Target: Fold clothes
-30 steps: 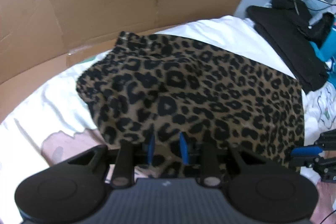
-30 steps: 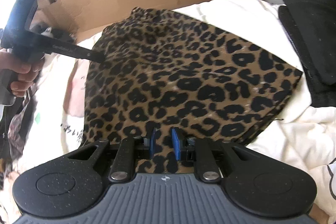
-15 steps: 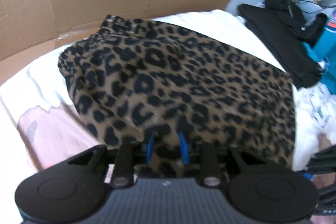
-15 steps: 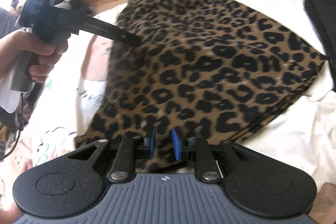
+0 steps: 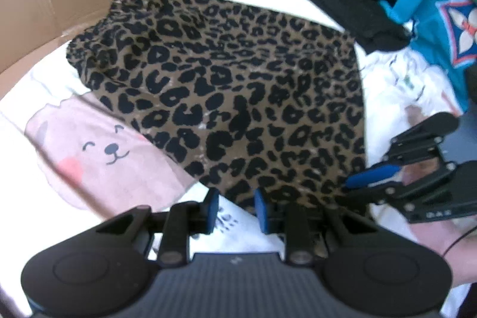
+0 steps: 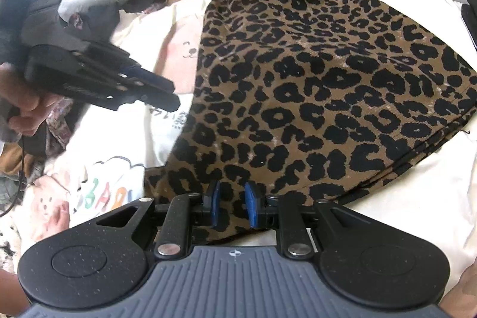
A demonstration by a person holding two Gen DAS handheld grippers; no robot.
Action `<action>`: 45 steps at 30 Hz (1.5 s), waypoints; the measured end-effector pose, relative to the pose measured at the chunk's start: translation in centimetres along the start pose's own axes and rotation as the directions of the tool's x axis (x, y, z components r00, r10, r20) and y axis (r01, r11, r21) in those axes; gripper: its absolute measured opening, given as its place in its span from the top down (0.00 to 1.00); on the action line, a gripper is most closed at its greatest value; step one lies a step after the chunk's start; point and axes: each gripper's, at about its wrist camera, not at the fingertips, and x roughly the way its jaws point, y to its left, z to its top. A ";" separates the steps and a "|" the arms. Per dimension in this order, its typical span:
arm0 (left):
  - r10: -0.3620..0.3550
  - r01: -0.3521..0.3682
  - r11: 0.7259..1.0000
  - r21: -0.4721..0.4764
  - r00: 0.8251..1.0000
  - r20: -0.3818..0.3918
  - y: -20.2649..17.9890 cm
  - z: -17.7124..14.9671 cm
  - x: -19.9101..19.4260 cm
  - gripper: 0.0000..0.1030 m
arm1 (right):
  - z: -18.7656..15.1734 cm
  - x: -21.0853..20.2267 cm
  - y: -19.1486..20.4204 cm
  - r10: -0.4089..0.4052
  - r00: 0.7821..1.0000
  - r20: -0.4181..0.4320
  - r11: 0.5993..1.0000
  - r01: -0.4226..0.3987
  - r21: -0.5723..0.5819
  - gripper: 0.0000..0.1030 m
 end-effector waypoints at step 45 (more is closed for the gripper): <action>-0.033 0.032 0.995 0.097 0.999 0.012 -5.8 -6.3 2.6 0.69 | -0.2 -1.2 0.8 0.110 0.993 -0.039 0.994 -0.110 -0.002 1.00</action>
